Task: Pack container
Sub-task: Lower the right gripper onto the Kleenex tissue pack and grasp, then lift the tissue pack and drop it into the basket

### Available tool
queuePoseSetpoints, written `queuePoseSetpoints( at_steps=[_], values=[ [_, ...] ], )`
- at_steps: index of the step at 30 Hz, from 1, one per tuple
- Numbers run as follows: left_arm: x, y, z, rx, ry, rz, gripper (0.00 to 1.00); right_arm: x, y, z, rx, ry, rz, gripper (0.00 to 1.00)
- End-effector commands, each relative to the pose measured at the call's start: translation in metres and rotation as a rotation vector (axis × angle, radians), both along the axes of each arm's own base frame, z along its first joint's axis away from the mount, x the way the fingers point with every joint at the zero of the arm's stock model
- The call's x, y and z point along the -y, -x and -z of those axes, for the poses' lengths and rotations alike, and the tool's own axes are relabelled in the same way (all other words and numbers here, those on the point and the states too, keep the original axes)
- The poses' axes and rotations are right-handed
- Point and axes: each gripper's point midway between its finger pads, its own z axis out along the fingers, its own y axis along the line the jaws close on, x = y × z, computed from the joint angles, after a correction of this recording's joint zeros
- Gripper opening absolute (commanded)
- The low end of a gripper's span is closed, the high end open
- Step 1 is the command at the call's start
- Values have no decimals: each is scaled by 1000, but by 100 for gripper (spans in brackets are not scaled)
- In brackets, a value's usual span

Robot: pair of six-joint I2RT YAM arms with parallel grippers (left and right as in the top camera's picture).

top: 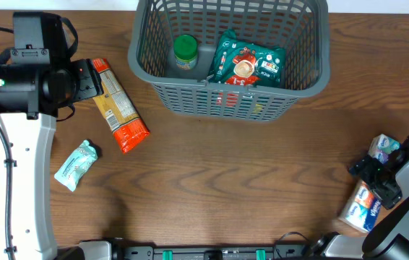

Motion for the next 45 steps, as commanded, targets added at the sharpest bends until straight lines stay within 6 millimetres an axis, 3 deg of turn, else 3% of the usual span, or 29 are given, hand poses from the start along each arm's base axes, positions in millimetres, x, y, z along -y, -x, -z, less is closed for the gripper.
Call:
queuePoseSetpoints(
  at_steps=[1,6,9,12,16,20,25,28,32,35,39,42,45],
  values=[
    [-2,2,-8,25,4,-20,70,-4,10,12,-45,-27,40,86],
    [-2,2,-8,24,4,-20,70,-9,5,13,-17,-62,43,20],
    [-2,3,-7,21,4,-20,69,-14,-3,11,18,-96,56,1],
    [-2,3,-7,21,4,-20,70,-22,-23,1,102,-161,34,1],
    [-2,4,-7,17,4,-20,69,-36,-72,-45,270,-223,-118,1],
    [-2,4,-7,16,4,-20,70,-47,-121,-121,399,-157,-315,1],
    [-2,6,-5,6,4,-20,69,-77,-173,-245,563,27,-574,1],
    [-2,8,-4,-4,4,-20,69,-105,-194,-326,676,192,-752,1],
    [-2,8,-4,-4,4,-20,70,-164,-204,-403,821,397,-1113,1],
    [-2,8,-4,-4,5,-20,70,-214,-201,-427,859,557,-1449,1],
    [-2,8,-4,-5,5,-20,70,-266,-208,-434,906,691,-1724,1],
    [-2,8,-4,-5,5,-20,70,-290,-222,-420,907,695,-1827,1],
    [-2,8,-4,-5,5,-20,69,-313,-240,-387,877,656,-1965,1]
  ],
)
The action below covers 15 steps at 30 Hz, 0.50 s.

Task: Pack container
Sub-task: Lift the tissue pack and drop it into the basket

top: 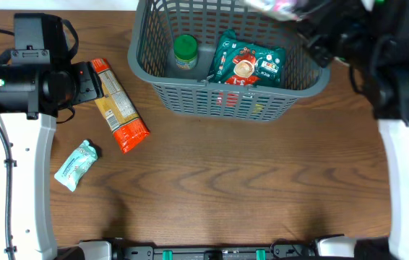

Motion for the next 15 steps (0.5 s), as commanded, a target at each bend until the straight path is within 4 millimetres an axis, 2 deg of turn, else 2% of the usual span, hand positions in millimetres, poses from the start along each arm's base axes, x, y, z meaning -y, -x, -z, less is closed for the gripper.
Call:
queuePoseSetpoints(
  at_steps=[1,4,9,15],
  values=[
    [-2,3,-7,23,4,-20,70,-25,-26,38,-8,137,-152,1],
    [-2,3,-7,23,4,-20,70,-42,-54,77,-43,180,-201,1],
    [-2,3,-7,20,11,-30,70,-57,-84,130,-148,157,-202,1],
    [-2,4,-6,17,17,-43,69,-68,-74,198,-424,103,-241,3]
  ],
)
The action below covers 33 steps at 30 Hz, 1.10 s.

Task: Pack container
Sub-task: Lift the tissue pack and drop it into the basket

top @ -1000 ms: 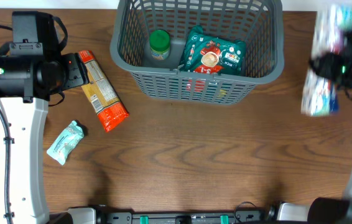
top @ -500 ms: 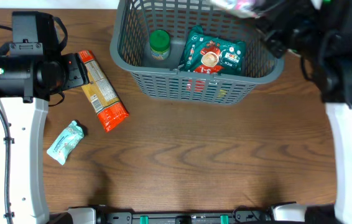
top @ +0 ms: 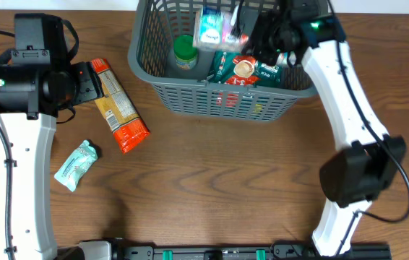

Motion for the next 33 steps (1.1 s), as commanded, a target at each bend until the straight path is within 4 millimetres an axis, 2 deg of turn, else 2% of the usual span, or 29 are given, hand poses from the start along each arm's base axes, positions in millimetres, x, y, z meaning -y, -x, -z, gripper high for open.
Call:
queuePoseSetpoints(
  at_steps=[1,5,10,12,13,14,15,17,20,22,25,27,28,29,30,32,33],
  values=[
    [-2,3,-7,19,5,-22,70,-14,4,-4,-43,-62,-23,4],
    [-2,4,-7,18,6,-22,70,-10,16,30,-169,-31,-16,5],
    [-2,4,-7,18,6,-22,70,-7,26,63,-282,1,-15,6],
    [-2,4,-7,18,6,-22,70,-6,29,72,-312,9,-12,12],
    [-2,4,-7,17,6,-22,70,-6,29,76,-322,10,-12,26],
    [-2,4,-7,16,5,-22,69,-6,29,76,-323,8,-8,45],
    [-2,4,-6,15,5,-22,70,-7,28,75,-318,4,-10,99],
    [-2,4,-6,15,5,-22,70,-11,24,66,-297,-20,3,99],
    [-2,4,-6,15,4,-22,78,-23,18,29,-238,-114,4,99],
    [-2,4,-6,15,5,-22,82,-32,10,-13,-167,-201,12,99],
    [-2,4,-6,15,4,-21,86,-31,-15,-92,-11,-332,124,99],
    [-2,4,-6,15,2,-18,87,-16,-30,-149,84,-439,298,99],
    [-2,4,-6,14,0,-15,87,-1,-36,-176,132,-485,408,99],
    [-2,4,-6,13,0,-16,87,25,-40,-202,181,-529,564,99],
    [-2,5,-6,11,0,-16,87,49,-41,-216,214,-553,700,99],
    [-2,6,-5,6,1,-16,87,113,-33,-230,269,-577,1041,99],
    [-2,6,-6,7,3,-19,88,141,-24,-231,282,-574,1177,99]
  ],
)
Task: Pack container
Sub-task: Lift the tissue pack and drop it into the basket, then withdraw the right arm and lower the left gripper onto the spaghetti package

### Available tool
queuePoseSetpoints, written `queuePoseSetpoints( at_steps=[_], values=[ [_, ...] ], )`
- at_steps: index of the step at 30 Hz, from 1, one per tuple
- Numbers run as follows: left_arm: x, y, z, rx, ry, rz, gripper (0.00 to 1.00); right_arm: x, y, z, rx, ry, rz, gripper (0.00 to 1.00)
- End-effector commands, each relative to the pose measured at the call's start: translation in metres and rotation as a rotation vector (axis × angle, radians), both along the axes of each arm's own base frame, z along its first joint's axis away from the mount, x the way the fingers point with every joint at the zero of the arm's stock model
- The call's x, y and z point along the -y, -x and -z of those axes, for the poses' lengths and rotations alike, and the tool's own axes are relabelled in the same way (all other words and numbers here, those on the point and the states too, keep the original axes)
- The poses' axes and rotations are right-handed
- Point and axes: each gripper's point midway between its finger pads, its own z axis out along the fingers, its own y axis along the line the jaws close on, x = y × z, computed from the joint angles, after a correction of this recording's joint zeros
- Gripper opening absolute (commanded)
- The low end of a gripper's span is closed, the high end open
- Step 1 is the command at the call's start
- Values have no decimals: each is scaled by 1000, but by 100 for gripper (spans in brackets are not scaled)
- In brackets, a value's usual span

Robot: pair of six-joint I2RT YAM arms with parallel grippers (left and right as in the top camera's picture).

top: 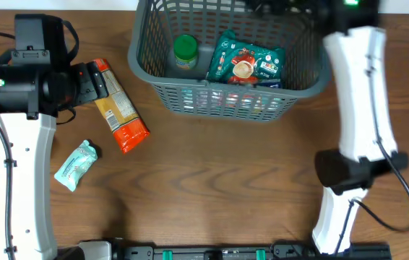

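Observation:
The grey mesh basket [302,83] stands at the top centre and holds a green-lidded jar [185,50] and a green and red snack packet [246,61]. My right arm reaches up the right side. Its gripper [285,6] is a dark shape at the frame's top edge behind the basket, too cut off to read. No tissue pack shows in it or clearly in the basket. An orange pasta packet [121,112] and a teal packet [76,165] lie on the table at the left. My left gripper [95,81] sits open at the pasta packet's upper end.
A pale object lies at the far left edge beside the left arm's white link [16,180]. The right arm's base joint [356,173] stands at the lower right of the brown table [212,180].
My right gripper was over the basket's middle, holding white and blue tissue packs. It is now at the top edge behind the basket, and the packs are out of sight. The left arm is unchanged.
My right gripper was first at the tissue packs on the lower right of the table. Then it was at the basket's far right corner with something in it, then over the basket holding the packs. Now it is behind the basket. The left side never changed.

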Motion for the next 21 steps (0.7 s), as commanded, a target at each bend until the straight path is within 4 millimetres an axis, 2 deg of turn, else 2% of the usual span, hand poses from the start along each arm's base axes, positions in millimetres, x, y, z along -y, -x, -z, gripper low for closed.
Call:
queuePoseSetpoints(
  at_steps=[1,5,9,15,21],
  values=[
    [-2,3,-7,23,5,-23,88,130,24,-35,-4,-180,687,99],
    [-2,-1,0,23,84,-174,88,192,57,1,-181,-190,862,99],
    [-5,-17,22,1,115,-275,99,234,76,42,-349,-200,963,99],
    [-6,-59,73,-71,119,-312,99,266,84,93,-506,-184,1001,99],
    [-7,-92,134,-157,106,-312,99,280,85,140,-611,-123,989,99]
  ],
)
